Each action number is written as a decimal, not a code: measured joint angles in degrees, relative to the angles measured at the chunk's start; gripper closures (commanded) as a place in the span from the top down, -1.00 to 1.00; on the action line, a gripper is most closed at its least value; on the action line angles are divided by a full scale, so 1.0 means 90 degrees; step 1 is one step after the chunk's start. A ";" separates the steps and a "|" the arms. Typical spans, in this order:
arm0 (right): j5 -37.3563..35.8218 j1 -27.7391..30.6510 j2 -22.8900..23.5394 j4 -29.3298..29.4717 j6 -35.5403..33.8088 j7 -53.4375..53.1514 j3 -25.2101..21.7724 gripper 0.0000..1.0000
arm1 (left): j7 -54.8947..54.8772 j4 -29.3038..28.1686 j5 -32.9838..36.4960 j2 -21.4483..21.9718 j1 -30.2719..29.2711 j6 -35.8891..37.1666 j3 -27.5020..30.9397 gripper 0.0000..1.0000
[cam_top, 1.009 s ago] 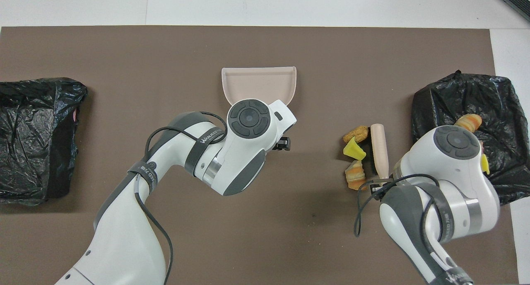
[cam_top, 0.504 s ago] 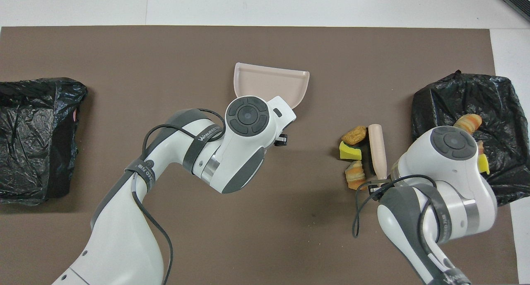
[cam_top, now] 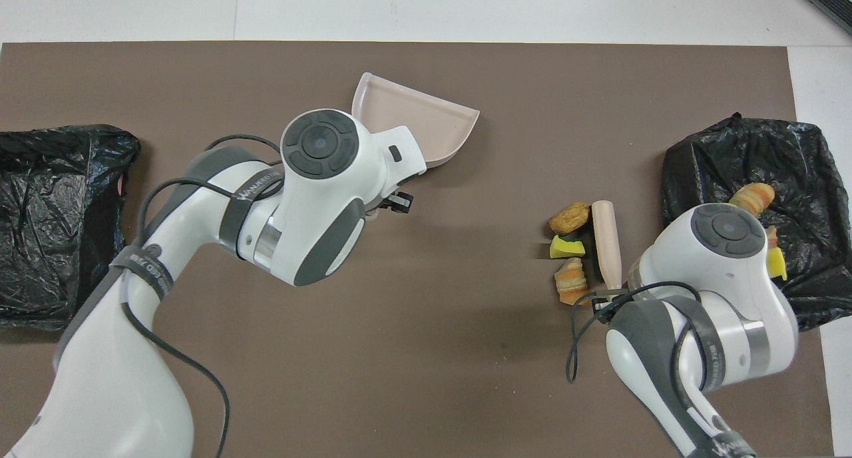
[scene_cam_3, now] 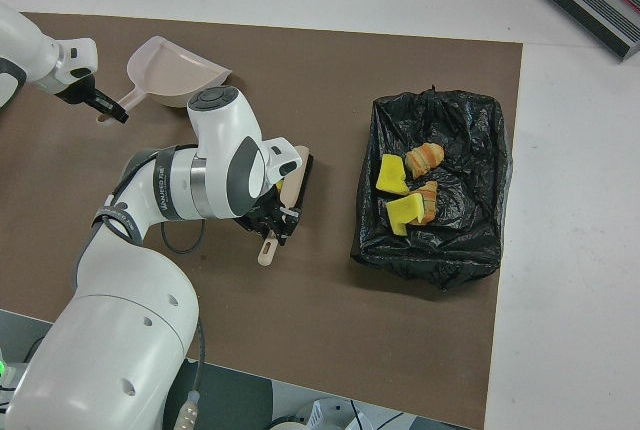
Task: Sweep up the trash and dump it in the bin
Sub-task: 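Grasp the dustpan handle with the left gripper while the right gripper grasps the brush, then drag the dustpan beside the trash pile with the left gripper, then sweep the trash pile into the dustpan with the right gripper's brush, then carry the dustpan to the far bag while the right gripper releases the brush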
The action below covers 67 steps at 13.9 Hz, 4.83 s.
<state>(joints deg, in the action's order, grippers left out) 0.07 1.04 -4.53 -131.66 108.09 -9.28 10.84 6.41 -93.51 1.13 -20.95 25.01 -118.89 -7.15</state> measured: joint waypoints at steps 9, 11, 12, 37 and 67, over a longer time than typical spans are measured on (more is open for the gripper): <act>0.0790 -0.0767 -0.0008 -0.0004 0.0027 -0.0030 0.0009 -1.00 | -0.5071 -0.0154 0.0016 0.0892 -0.1442 0.1495 0.0025 -1.00; 0.0910 -0.0955 -0.0009 0.0062 0.0032 -0.0054 0.0013 -1.00 | -0.6008 -0.0526 0.0016 0.1133 -0.1600 0.1559 0.0024 -1.00; 0.0926 -0.0966 -0.0009 0.0141 -0.0012 -0.0077 0.0012 -1.00 | -0.6268 -0.0815 0.0016 0.1266 -0.1636 0.1503 0.0018 -1.00; 0.1614 -0.1559 -0.0509 -0.0656 0.0888 -0.2184 0.0008 -1.00 | -0.6966 -0.3847 0.0004 0.2111 -0.0639 -0.1192 -0.0144 -1.00; 0.1656 -0.2643 0.0601 0.1476 -0.0503 -0.1495 -0.0178 -1.00 | -0.6122 -0.3954 -0.0191 0.2483 -0.1067 -0.0726 -0.0009 -1.00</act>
<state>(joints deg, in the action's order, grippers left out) 14.97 -22.74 0.88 -118.37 103.56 -22.73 9.24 -48.68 -129.09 -0.59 1.40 15.41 -125.42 -7.24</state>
